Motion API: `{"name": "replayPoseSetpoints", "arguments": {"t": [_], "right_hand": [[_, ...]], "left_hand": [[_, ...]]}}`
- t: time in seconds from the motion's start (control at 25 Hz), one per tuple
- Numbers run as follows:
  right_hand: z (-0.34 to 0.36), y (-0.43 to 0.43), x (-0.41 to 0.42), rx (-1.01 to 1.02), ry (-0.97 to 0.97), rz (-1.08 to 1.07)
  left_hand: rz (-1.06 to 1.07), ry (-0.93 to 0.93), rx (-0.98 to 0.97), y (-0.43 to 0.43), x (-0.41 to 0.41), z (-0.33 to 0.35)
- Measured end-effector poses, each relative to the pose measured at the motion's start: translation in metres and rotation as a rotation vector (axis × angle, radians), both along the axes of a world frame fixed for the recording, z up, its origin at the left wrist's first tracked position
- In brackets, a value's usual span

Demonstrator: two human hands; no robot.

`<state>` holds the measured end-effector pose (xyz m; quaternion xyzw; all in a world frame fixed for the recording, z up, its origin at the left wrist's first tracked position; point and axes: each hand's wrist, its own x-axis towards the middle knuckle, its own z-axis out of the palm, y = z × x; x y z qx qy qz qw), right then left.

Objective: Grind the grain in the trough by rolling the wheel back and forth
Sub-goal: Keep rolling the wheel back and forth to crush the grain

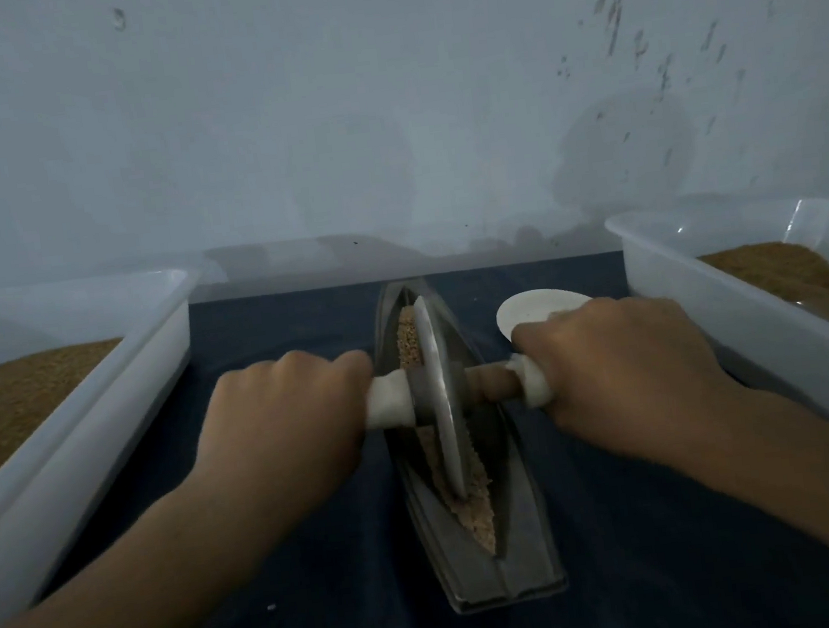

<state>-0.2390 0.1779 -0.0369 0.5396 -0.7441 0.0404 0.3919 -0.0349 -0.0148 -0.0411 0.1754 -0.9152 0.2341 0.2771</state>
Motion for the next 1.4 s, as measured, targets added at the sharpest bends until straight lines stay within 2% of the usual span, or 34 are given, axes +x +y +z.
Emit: {"name": "replayPoseSetpoints", "arguments": {"t": [0.12, 0.2, 0.28, 0.36, 0.52, 0.6, 0.72, 0.84, 0.96, 1.2, 1.32, 1.4], "right_hand": [[0.005, -0.022, -0.006, 0.072, -0.05, -0.088], [0.014, -0.054, -0.018, 0.123, -0.153, -0.153], [0.024, -0.072, -0.027, 0.189, -0.284, -0.202], [0.02, -0.066, -0.028, 0.183, -0.354, -0.188], [0.002, -0.013, -0.002, 0.05, -0.035, -0.05], [0.002, -0.005, -0.002, 0.004, 0.033, 0.011], [0.002, -0.028, -0.013, 0.081, -0.03, -0.084], [0.013, -0.067, -0.031, 0.116, -0.23, -0.185], [0.016, -0.068, -0.032, 0.158, -0.314, -0.205], [0.004, 0.003, 0.002, -0.038, 0.071, 0.036], [0.004, -0.02, -0.007, 0.071, -0.043, -0.073], [0.007, -0.052, -0.02, 0.083, -0.145, -0.151]], "left_hand": [[0.13, -0.062, 0.041, -0.009, -0.019, -0.003], [0.182, -0.054, 0.096, -0.027, -0.049, 0.005], [0.207, -0.124, 0.168, -0.033, -0.067, 0.022], [0.2, -0.13, 0.124, -0.027, -0.064, 0.026], [0.091, -0.031, 0.033, 0.0, -0.011, -0.002], [0.036, 0.015, 0.014, 0.003, 0.004, -0.01], [0.123, -0.04, 0.036, -0.008, -0.018, -0.005], [0.178, -0.099, 0.113, -0.034, -0.061, 0.018], [0.178, -0.145, 0.154, -0.033, -0.067, 0.028], [0.038, 0.003, 0.015, 0.005, 0.006, -0.008], [0.158, -0.055, 0.046, -0.002, -0.013, -0.005], [0.195, -0.027, 0.072, -0.018, -0.045, 0.005]]}}
